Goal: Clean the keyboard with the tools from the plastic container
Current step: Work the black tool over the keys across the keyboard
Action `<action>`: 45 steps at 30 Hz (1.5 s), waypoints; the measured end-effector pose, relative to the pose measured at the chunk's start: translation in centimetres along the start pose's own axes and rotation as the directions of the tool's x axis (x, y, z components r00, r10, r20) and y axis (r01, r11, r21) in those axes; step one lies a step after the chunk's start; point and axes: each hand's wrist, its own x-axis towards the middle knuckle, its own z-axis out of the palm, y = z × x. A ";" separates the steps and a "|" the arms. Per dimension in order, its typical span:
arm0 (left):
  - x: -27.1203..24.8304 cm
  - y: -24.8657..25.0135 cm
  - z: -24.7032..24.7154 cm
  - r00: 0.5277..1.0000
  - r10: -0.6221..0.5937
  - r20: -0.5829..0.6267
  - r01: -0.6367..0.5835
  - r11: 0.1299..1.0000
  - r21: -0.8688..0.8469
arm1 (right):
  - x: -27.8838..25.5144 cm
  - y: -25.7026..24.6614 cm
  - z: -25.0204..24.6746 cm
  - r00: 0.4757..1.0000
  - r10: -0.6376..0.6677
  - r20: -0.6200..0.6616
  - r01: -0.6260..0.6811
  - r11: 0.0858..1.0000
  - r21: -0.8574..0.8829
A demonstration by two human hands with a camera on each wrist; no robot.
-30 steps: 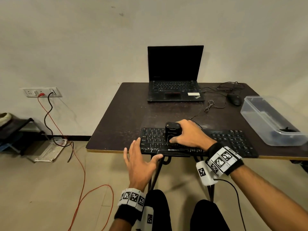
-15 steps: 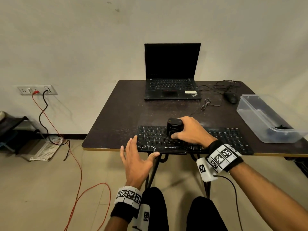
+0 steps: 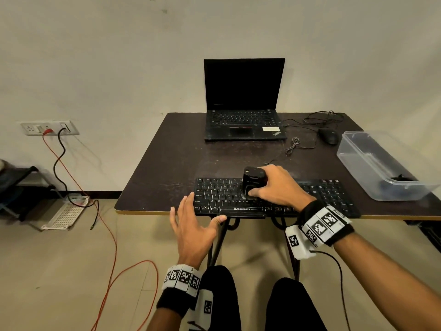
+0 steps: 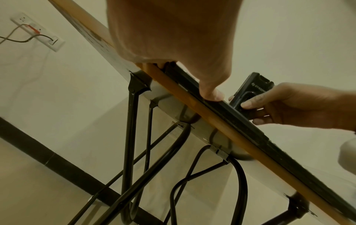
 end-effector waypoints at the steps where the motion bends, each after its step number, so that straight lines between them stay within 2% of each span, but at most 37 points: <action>1: 0.0 0.0 -0.1 1.000 0.000 0.001 0.000 1.000 -0.003 | 0.0 0.0 -0.1 1.000 -0.008 0.016 0.009 1.000 -0.008; 4: 0.0 0.0 -0.1 1.000 0.002 0.004 -0.002 1.000 0.002 | -0.3 0.1 0.1 0.993 -0.037 0.111 0.039 0.999 -0.018; 8: 0.0 0.0 -0.1 1.000 0.001 0.002 -0.001 1.000 0.002 | -0.2 0.6 0.0 1.000 0.022 -0.010 -0.022 1.000 -0.013; 12: 0.0 0.1 -0.1 1.000 0.006 -0.006 -0.006 1.000 0.004 | -0.7 0.3 -0.2 0.994 0.000 0.113 0.004 0.999 -0.032; 13: 0.0 0.2 -0.1 1.000 0.004 -0.007 -0.004 1.000 0.001 | -0.6 0.2 -0.3 0.993 0.006 0.116 -0.002 0.999 -0.033; 16: -0.1 0.5 -0.2 1.000 -0.008 -0.005 0.008 1.000 -0.004 | -0.4 0.4 -0.5 0.999 0.050 0.017 -0.049 0.999 -0.020; 20: -0.2 0.5 -0.3 1.000 -0.015 0.000 0.015 1.000 0.004 | -0.9 0.2 -0.3 0.994 0.020 0.109 -0.018 1.000 -0.020; 24: -0.1 0.4 -0.1 1.000 -0.001 -0.003 0.001 1.000 -0.004 | -0.6 0.7 -0.9 0.998 0.067 -0.012 -0.068 0.998 -0.015; 28: -0.2 0.6 -0.3 1.000 -0.007 -0.019 0.007 1.000 -0.013 | -1.1 0.7 -1.2 0.992 0.049 0.118 -0.049 0.999 -0.004; 32: -0.2 0.1 -0.1 1.000 -0.014 0.009 0.014 1.000 0.004 | -1.1 1.2 -1.4 0.997 0.083 0.002 -0.083 0.997 -0.005; 36: -0.1 0.0 0.0 1.000 -0.004 0.008 0.004 1.000 0.012 | -1.8 0.8 -1.2 0.992 0.055 0.111 -0.055 0.999 -0.004; 41: 0.0 0.0 -0.1 1.000 -0.002 0.008 0.002 1.000 0.005 | -1.2 1.6 -1.5 0.993 0.120 -0.004 -0.120 0.993 -0.004; 45: 0.0 -0.2 0.1 1.000 -0.004 0.003 0.004 1.000 0.011 | -1.7 1.4 -1.4 0.990 0.085 0.115 -0.085 0.996 -0.001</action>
